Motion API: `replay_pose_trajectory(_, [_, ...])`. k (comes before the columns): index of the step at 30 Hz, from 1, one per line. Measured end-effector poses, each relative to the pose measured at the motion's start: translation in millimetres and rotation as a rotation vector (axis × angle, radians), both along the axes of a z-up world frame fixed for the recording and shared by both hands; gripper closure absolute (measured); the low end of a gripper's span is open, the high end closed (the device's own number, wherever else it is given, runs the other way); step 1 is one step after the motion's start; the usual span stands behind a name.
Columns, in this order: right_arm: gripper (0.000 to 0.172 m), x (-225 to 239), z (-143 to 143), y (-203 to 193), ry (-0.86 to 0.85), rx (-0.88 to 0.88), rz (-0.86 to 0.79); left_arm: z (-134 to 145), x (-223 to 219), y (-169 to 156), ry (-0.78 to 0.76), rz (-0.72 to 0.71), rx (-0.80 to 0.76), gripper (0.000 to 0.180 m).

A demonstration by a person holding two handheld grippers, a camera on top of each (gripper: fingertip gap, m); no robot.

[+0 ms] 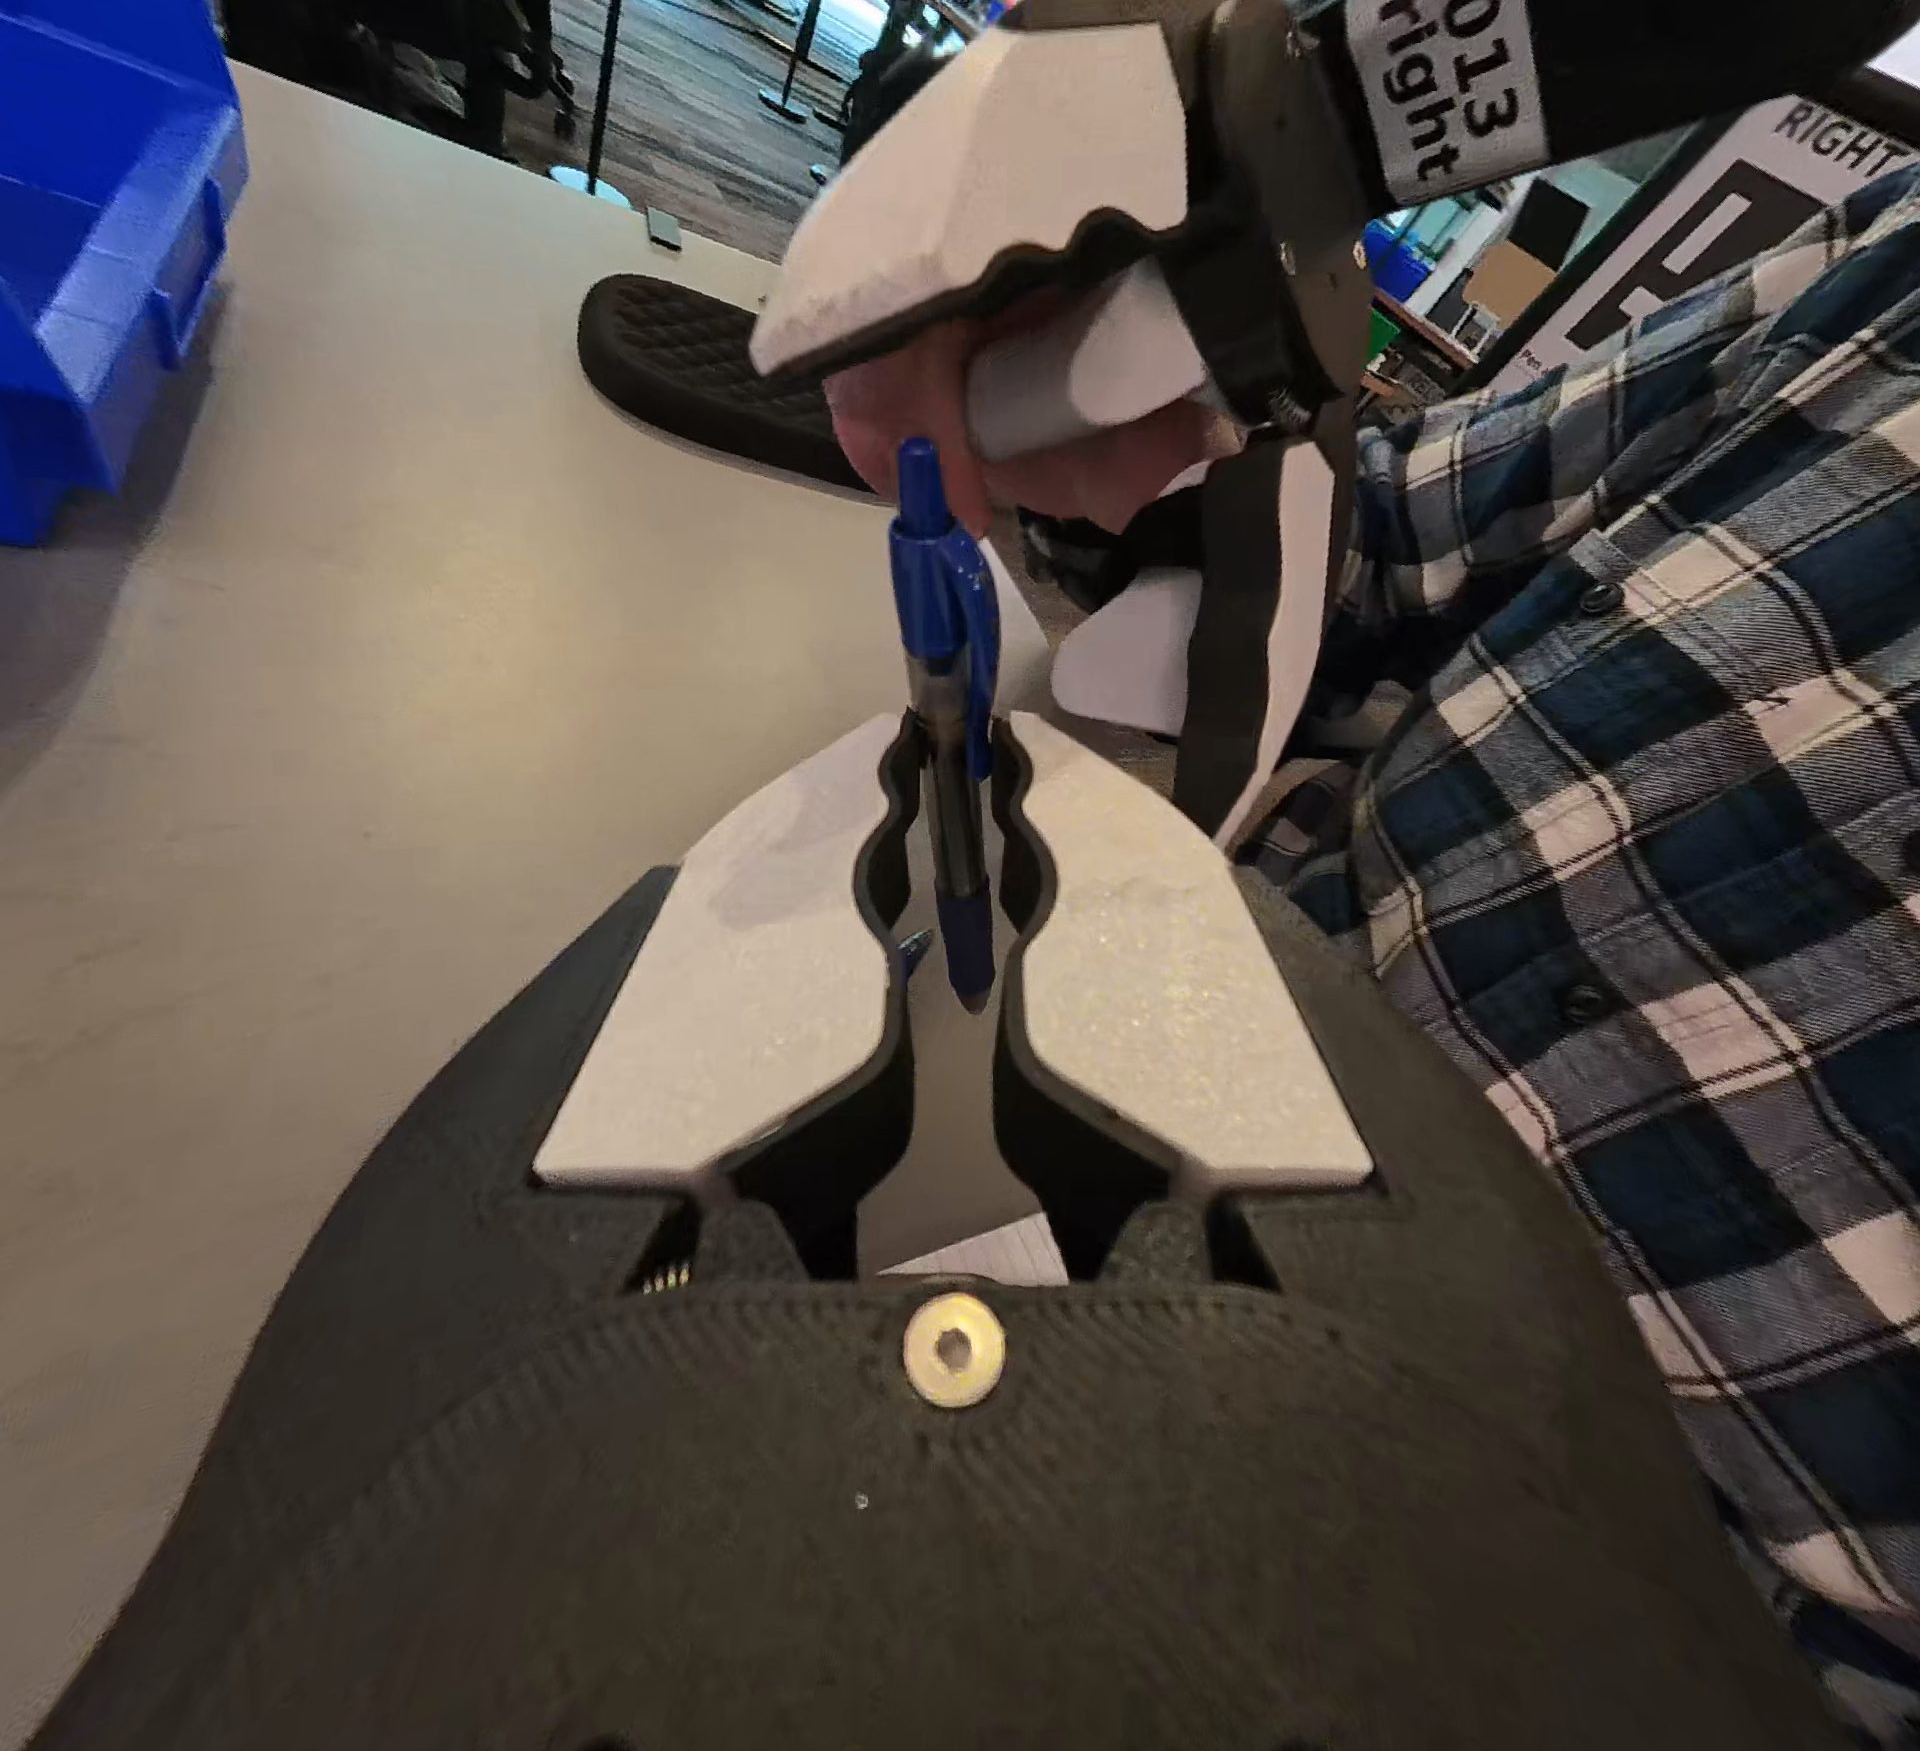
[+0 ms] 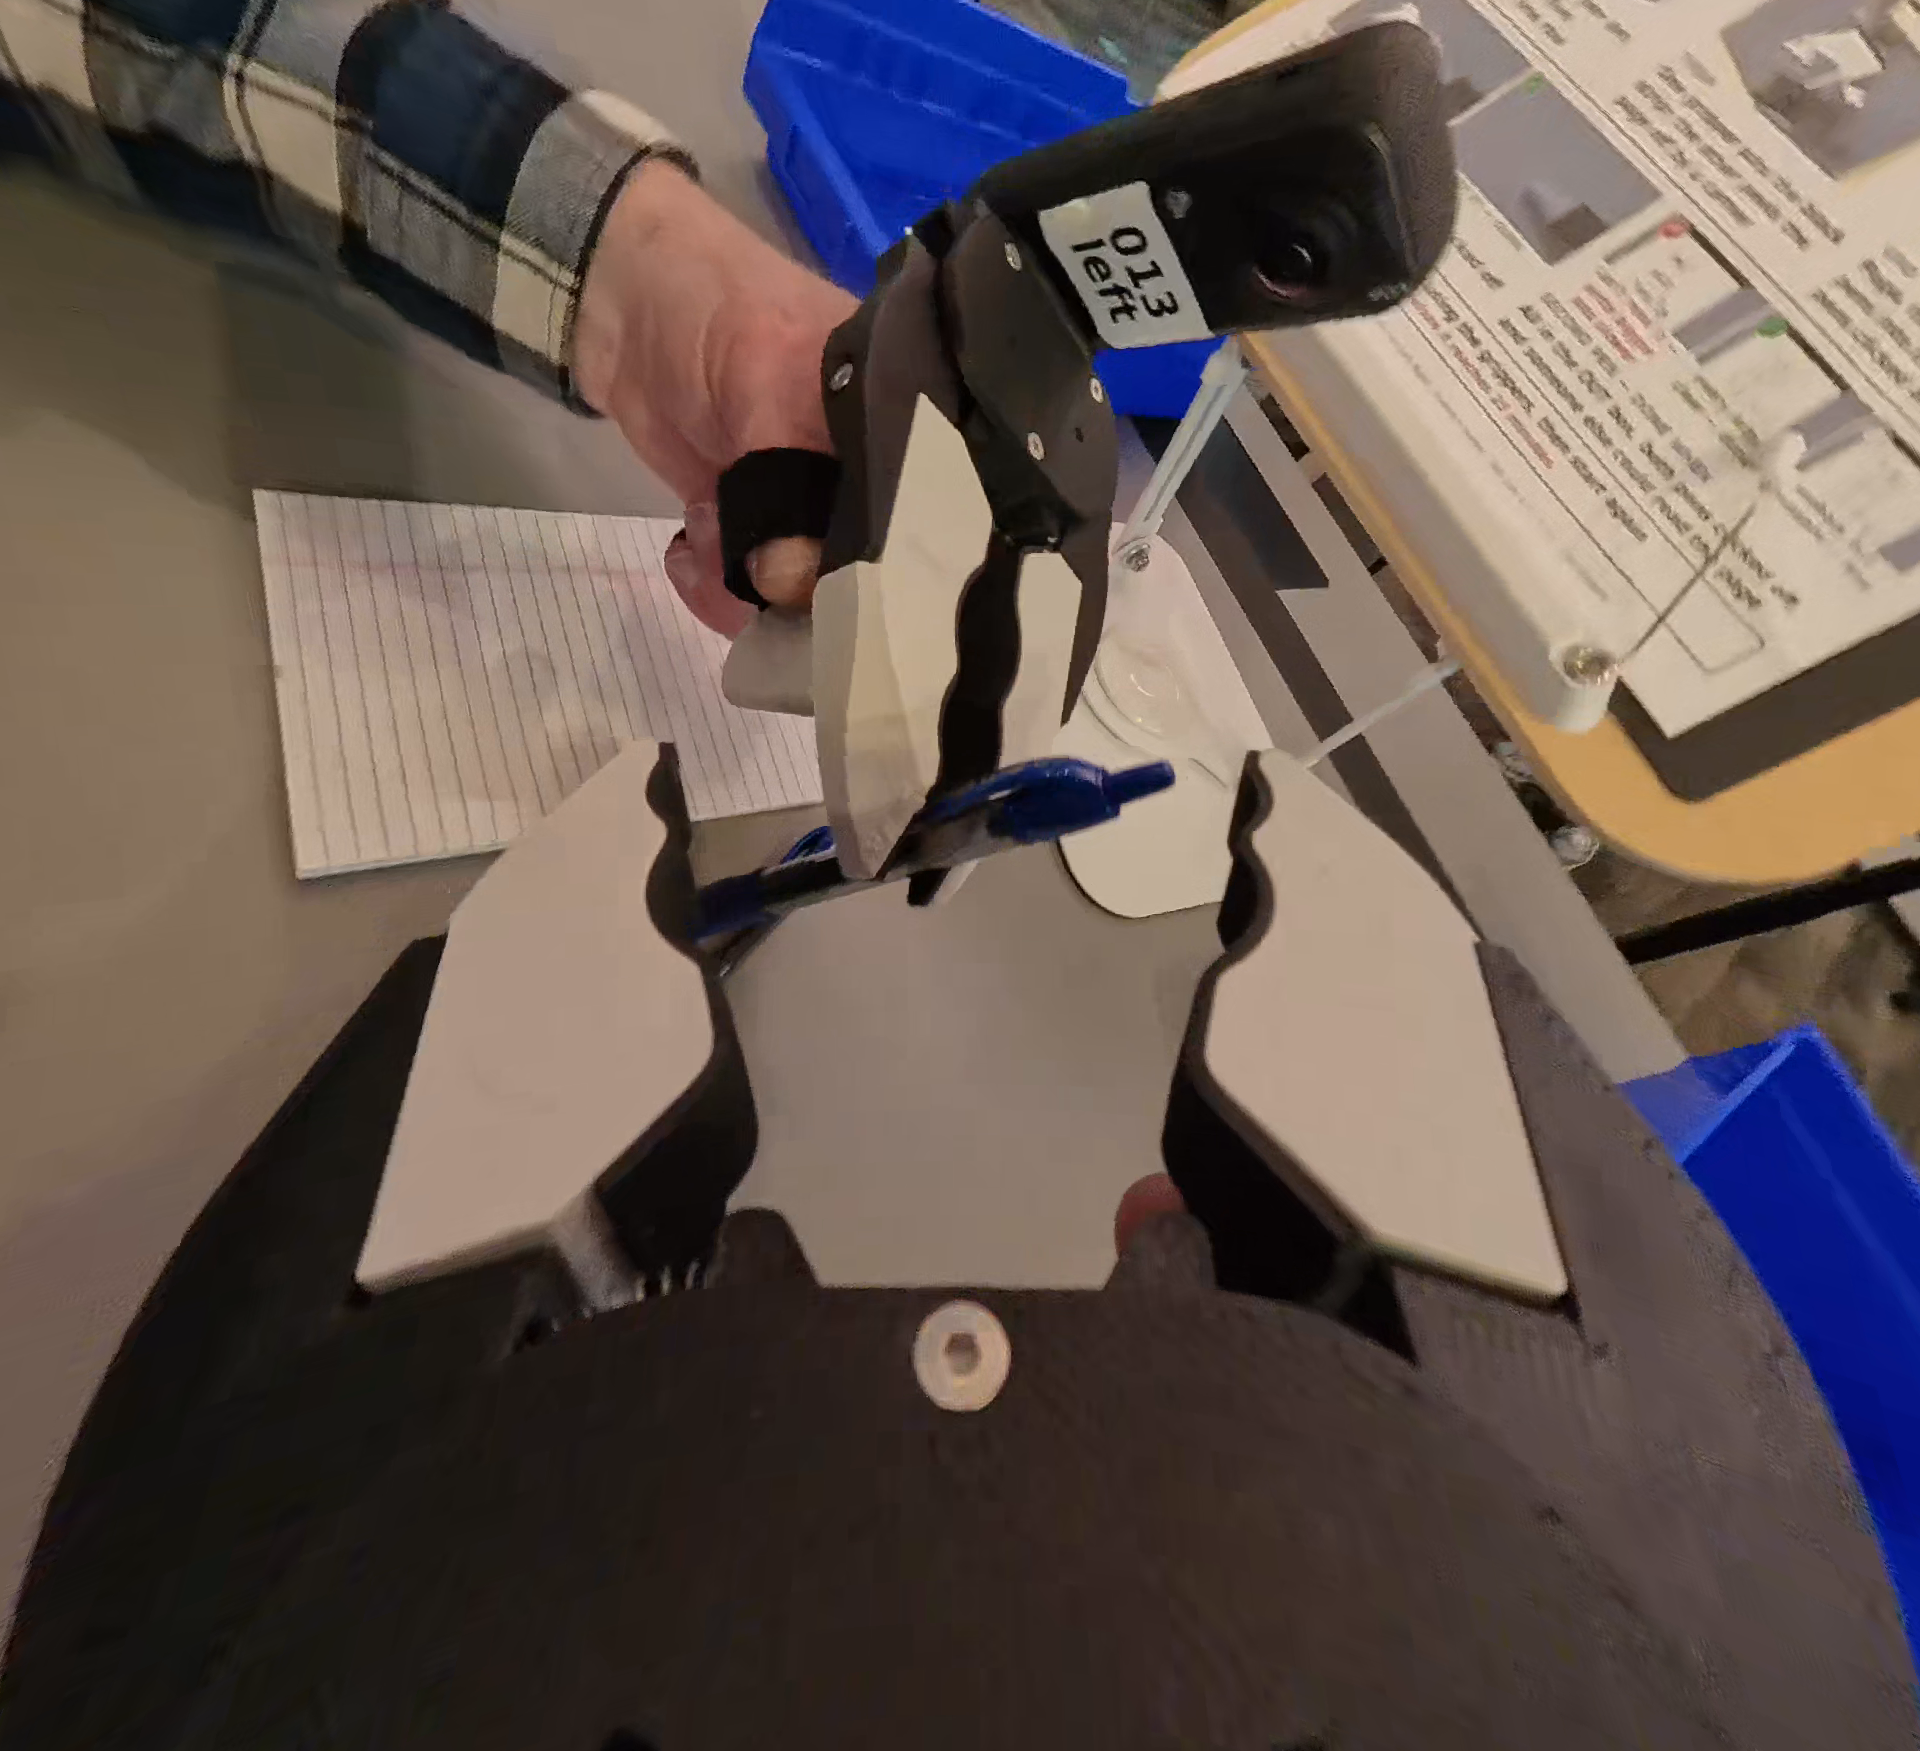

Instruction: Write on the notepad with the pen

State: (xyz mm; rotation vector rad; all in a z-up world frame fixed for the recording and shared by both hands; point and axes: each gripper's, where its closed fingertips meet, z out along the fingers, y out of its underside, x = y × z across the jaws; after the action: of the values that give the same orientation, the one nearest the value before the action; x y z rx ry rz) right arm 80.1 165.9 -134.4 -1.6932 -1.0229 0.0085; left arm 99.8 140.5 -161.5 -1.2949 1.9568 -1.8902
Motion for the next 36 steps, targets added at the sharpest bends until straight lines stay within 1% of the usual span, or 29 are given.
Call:
replay_pose_trajectory(3, [0.07,-7,-3,1,-0.06,0.008,0.044,1,0,-3,-0.001,-0.008,0.008,0.168])
replay_pose_trajectory(7, [0.075,-6,-9,2,-0.158,0.007,0.047,2,-1,-4,-0.001,-0.016,0.007,0.168])
replay_pose_trajectory(9, [0.077,-4,-11,2,-0.204,0.008,0.039,2,0,-1,-0.014,0.009,0.013,0.168])
replay_pose_trajectory(11, [0.081,-2,-12,1,-0.241,0.005,0.039,5,0,-3,-0.022,0.009,-0.01,0.168])
replay_pose_trajectory(13, [0.087,-1,-17,-1,-0.284,-0.005,0.043,1,1,-4,-0.021,0.017,0.037,0.168])
replay_pose_trajectory(15, [0.089,1,-24,-3,-0.32,-0.026,0.046,-3,2,-2,-0.016,0.032,0.069,0.168])
replay_pose_trajectory(16, [0.092,2,-26,-4,-0.329,-0.037,0.048,-7,2,-3,-0.008,0.026,0.08,0.169])
replay_pose_trajectory(17, [0.097,5,-24,-4,-0.32,-0.034,0.041,-7,1,-3,-0.01,0.026,0.058,0.168])
replay_pose_trajectory(18, [0.094,7,-20,-3,-0.269,-0.046,0.034,-6,1,-2,-0.014,0.033,0.049,0.168])
replay_pose_trajectory(20, [0.088,14,-9,0,-0.127,-0.07,-0.007,5,4,10,-0.03,0.075,0.025,0.168])
replay_pose_trajectory(21, [0.085,19,-9,-2,-0.07,-0.109,-0.019,10,2,13,-0.027,0.063,0.022,0.168])
replay_pose_trajectory(22, [0.092,21,-13,-5,0.002,-0.17,-0.015,12,0,14,-0.028,0.054,0.053,0.168])
replay_pose_trajectory(24, [0.099,19,-23,-11,0.172,-0.324,0.006,16,-1,13,-0.03,0.037,0.084,0.168])
replay_pose_trajectory(25, [0.103,15,-30,-15,0.234,-0.405,0.038,18,-2,10,-0.032,0.017,0.09,0.168])
replay_pose_trajectory(27, [0.114,5,-41,-20,0.322,-0.507,0.089,22,0,7,-0.035,-0.001,0.123,0.168])
replay_pose_trajectory(28, [0.116,-1,-45,-21,0.372,-0.552,0.118,24,-1,3,-0.036,-0.026,0.135,0.168])
replay_pose_trajectory(29, [0.117,-7,-49,-23,0.407,-0.584,0.155,25,-1,0,-0.029,-0.053,0.146,0.168])
replay_pose_trajectory(31, [0.125,-15,-55,-22,0.437,-0.605,0.187,24,-2,-8,-0.007,-0.103,0.179,0.168])
replay_pose_trajectory(32, [0.125,-20,-55,-24,0.466,-0.629,0.218,25,0,-10,-0.006,-0.11,0.186,0.168])
replay_pose_trajectory(33, [0.13,-24,-54,-25,0.489,-0.647,0.243,26,0,-12,0.003,-0.129,0.18,0.168])
replay_pose_trajectory(35, [0.135,-27,-58,-27,0.49,-0.677,0.26,26,-1,-16,0.011,-0.157,0.193,0.168])
replay_pose_trajectory(36, [0.14,-28,-59,-28,0.497,-0.693,0.274,27,-2,-19,0.022,-0.179,0.189,0.168])
